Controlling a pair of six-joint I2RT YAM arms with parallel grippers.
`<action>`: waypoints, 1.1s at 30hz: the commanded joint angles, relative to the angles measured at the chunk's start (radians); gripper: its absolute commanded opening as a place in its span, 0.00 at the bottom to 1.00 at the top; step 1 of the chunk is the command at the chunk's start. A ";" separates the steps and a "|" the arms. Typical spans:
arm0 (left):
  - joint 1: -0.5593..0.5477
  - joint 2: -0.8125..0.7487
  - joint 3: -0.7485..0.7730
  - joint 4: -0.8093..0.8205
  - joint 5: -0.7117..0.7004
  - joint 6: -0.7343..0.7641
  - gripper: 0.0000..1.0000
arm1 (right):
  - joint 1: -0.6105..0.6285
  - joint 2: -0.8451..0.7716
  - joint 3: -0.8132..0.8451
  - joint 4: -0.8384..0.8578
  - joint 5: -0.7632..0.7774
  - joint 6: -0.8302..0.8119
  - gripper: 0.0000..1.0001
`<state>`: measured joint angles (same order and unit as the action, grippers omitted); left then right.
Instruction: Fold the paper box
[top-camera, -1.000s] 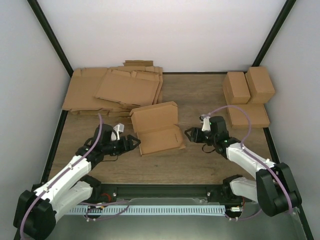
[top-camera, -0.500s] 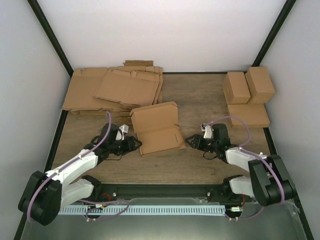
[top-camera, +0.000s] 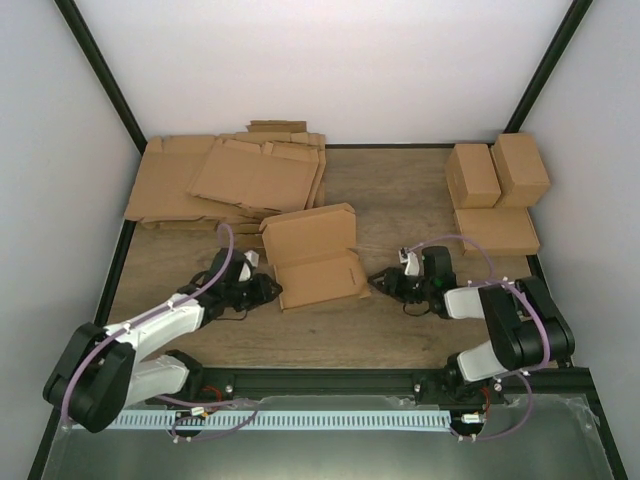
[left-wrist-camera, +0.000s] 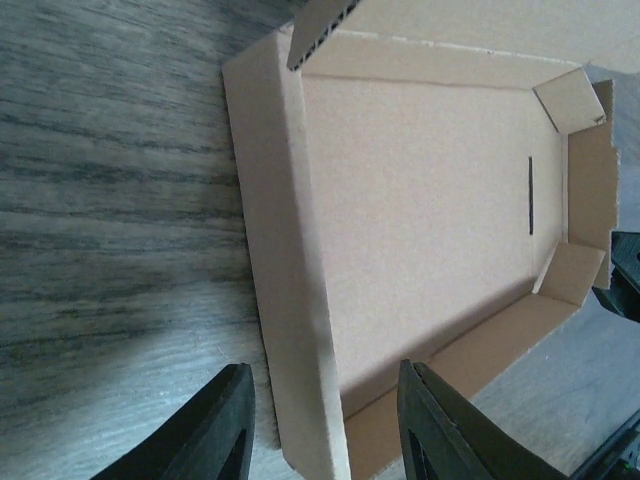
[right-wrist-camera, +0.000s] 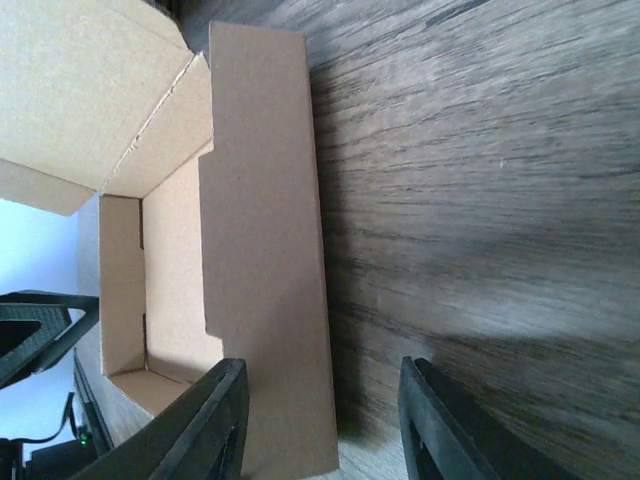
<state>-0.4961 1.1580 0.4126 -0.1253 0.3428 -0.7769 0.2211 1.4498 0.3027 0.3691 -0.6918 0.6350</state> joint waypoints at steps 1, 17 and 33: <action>-0.004 0.033 0.003 0.062 -0.028 0.001 0.41 | -0.029 0.052 0.037 0.025 -0.020 0.027 0.43; -0.004 0.184 0.003 0.166 -0.042 -0.008 0.15 | -0.034 0.196 0.073 0.174 -0.217 0.072 0.42; -0.005 0.151 0.008 0.116 -0.068 0.031 0.04 | -0.034 -0.010 0.054 0.179 -0.283 0.098 0.50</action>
<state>-0.4973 1.3228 0.4149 0.0029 0.2886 -0.7734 0.1974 1.4689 0.3546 0.5266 -0.9161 0.7204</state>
